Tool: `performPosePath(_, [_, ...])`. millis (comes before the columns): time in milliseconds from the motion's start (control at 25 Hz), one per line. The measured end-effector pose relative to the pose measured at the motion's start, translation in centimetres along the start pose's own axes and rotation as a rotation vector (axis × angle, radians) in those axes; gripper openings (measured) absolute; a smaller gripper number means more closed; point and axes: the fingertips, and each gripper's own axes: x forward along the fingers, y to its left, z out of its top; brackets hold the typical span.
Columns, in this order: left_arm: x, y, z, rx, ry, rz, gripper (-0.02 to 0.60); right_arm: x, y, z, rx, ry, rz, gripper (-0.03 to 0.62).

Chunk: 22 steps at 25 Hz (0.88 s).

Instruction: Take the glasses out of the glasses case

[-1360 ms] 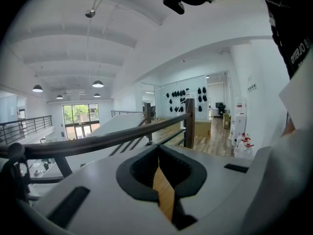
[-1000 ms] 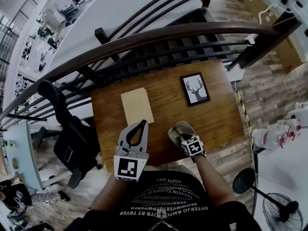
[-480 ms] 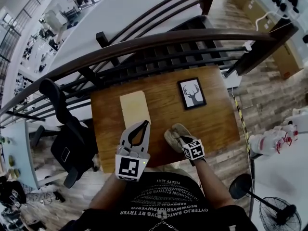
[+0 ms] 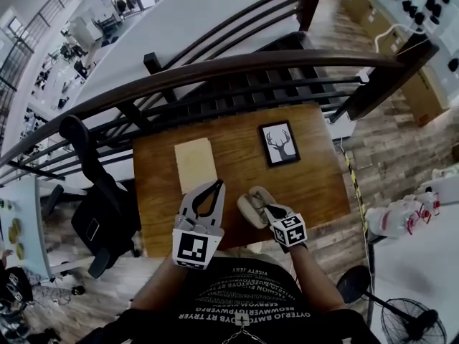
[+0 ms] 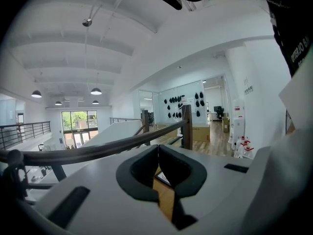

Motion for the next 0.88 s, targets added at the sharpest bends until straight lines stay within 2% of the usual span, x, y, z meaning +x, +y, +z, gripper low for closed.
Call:
performPosePath(560, [-0.3, -2.7, 1.1, -0.012, -0.025, 0.033, 0.029, -7.2, 2.1, 5.9, -0.054, -0.205, 0.085, 0.028])
performPosePath(880, [-1.0, -3.6, 1.4, -0.029, -0.038, 0.058, 0.029, -10.7, 2.9, 8.4, -0.119, -0.302, 0.096, 0.028])
